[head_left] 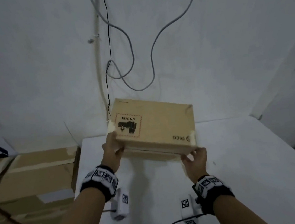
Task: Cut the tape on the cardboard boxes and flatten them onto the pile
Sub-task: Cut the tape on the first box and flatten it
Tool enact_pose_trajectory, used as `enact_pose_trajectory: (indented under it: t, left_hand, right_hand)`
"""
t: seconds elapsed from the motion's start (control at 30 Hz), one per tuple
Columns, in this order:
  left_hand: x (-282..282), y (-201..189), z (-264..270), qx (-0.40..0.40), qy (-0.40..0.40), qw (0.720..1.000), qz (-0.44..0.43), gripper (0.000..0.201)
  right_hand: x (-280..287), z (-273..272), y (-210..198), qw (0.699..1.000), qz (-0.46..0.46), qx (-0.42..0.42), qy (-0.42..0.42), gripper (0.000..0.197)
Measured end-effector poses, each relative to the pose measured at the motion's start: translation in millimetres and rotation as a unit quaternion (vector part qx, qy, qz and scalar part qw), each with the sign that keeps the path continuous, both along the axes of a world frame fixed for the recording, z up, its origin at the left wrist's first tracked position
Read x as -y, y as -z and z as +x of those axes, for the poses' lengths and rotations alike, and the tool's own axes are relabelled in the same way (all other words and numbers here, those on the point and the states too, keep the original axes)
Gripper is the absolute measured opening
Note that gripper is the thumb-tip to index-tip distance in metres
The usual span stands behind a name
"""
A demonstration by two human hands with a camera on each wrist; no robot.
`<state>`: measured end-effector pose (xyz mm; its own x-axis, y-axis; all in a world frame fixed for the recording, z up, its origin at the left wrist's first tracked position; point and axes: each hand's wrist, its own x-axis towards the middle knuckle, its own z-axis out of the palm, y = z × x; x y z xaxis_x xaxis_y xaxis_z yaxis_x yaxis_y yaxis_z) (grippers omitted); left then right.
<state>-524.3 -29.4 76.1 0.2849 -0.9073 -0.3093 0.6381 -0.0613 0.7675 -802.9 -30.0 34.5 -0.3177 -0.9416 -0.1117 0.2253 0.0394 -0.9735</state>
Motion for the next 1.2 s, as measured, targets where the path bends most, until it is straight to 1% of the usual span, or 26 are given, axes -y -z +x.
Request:
enact_pose_trajectory:
  t: [0.03, 0.07, 0.1, 0.17, 0.2, 0.27, 0.3, 0.33, 0.4, 0.43, 0.5, 0.53, 0.57, 0.6, 0.63, 0.7, 0.73, 0.77, 0.8, 0.87, 0.93, 1.0, 1.03, 1.07, 1.17, 1.2]
  left_hand:
    - [-10, 8, -5, -0.039, -0.011, 0.999, -0.035, 0.014]
    - [-21, 15, -12, -0.060, -0.029, 0.996, -0.057, 0.014]
    - [-30, 21, -19, -0.081, -0.046, 0.994, -0.061, 0.017]
    - [-45, 33, -32, -0.102, -0.074, 0.991, -0.050, 0.021]
    - [-53, 39, -37, -0.105, -0.085, 0.990, -0.038, 0.020]
    - [-66, 56, -41, -0.112, -0.110, 0.988, -0.010, 0.017]
    - [-74, 60, -43, -0.117, -0.118, 0.986, -0.004, 0.014]
    - [-81, 65, -42, -0.115, -0.129, 0.985, 0.003, 0.013]
    - [-96, 73, -43, -0.088, -0.153, 0.984, 0.024, 0.015]
    - [-102, 77, -45, -0.058, -0.163, 0.984, 0.037, 0.022]
    - [-107, 90, -45, 0.029, -0.173, 0.982, 0.076, 0.046]
    - [-106, 94, -44, 0.070, -0.165, 0.979, 0.101, 0.062]
    - [-104, 93, -44, 0.107, -0.145, 0.975, 0.133, 0.082]
    - [-100, 92, -43, 0.123, -0.125, 0.972, 0.159, 0.102]
    - [-94, 87, -44, 0.119, -0.115, 0.970, 0.177, 0.115]
    - [-82, 89, -45, 0.112, -0.130, 0.967, 0.186, 0.127]
    - [-80, 89, -49, 0.128, -0.141, 0.963, 0.193, 0.131]
    - [-83, 88, -54, 0.163, -0.149, 0.954, 0.201, 0.135]
    - [-85, 92, -57, 0.197, -0.159, 0.946, 0.204, 0.135]
    - [-91, 98, -65, 0.237, -0.180, 0.936, 0.190, 0.122]
    - [-95, 99, -73, 0.259, -0.203, 0.930, 0.166, 0.109]
    - [-95, 97, -77, 0.274, -0.210, 0.924, 0.164, 0.106]
    - [-95, 96, -78, 0.281, -0.208, 0.923, 0.164, 0.106]
    - [-95, 97, -77, 0.284, -0.204, 0.922, 0.165, 0.106]
    - [-94, 97, -74, 0.295, -0.191, 0.924, 0.152, 0.107]
    - [-94, 96, -73, 0.298, -0.184, 0.925, 0.145, 0.107]
  right_hand:
    - [0, -4, 1, 1.000, 0.012, 0.025, -0.003, 0.035]
    - [2, -9, 3, 0.997, 0.038, 0.065, -0.002, 0.023]
    - [2, -14, 8, 0.996, 0.054, 0.066, 0.002, 0.011]
    - [0, -23, 23, 0.988, 0.108, 0.111, 0.015, 0.023]
    - [-3, -27, 34, 0.982, 0.135, 0.133, 0.009, 0.028]
    - [-10, -33, 50, 0.975, 0.165, 0.149, 0.006, 0.037]
    - [-16, -38, 56, 0.975, 0.175, 0.137, -0.012, 0.041]
    - [-20, -40, 58, 0.973, 0.188, 0.131, -0.028, 0.035]
    - [-30, -42, 61, 0.972, 0.196, 0.118, -0.051, 0.024]
    - [-36, -41, 60, 0.971, 0.200, 0.114, -0.060, 0.021]
    - [-52, -36, 63, 0.971, 0.205, 0.091, -0.082, 0.019]
    - [-59, -36, 68, 0.971, 0.204, 0.080, -0.092, 0.018]
    - [-65, -35, 73, 0.970, 0.209, 0.067, -0.107, 0.019]
    - [-71, -36, 77, 0.968, 0.212, 0.046, -0.127, 0.020]
    - [-75, -37, 80, 0.965, 0.213, 0.024, -0.149, 0.022]
    - [-82, -43, 89, 0.962, 0.194, -0.027, -0.188, 0.021]
    - [-85, -48, 93, 0.962, 0.171, -0.074, -0.199, 0.020]
    - [-86, -57, 99, 0.958, 0.143, -0.143, -0.205, 0.017]
    - [-87, -67, 105, 0.949, 0.118, -0.211, -0.204, 0.016]
    - [-85, -93, 117, 0.919, 0.118, -0.335, -0.168, 0.020]
    - [-83, -124, 128, 0.876, 0.175, -0.438, -0.102, 0.028]
    - [-87, -152, 132, 0.837, 0.262, -0.478, -0.052, 0.041]
    - [-90, -162, 135, 0.830, 0.284, -0.479, -0.044, 0.043]
    - [-92, -169, 136, 0.829, 0.288, -0.478, -0.040, 0.041]
    - [-94, -179, 151, 0.847, 0.244, -0.471, -0.030, 0.020]
    - [-94, -178, 154, 0.852, 0.238, -0.466, -0.029, 0.016]
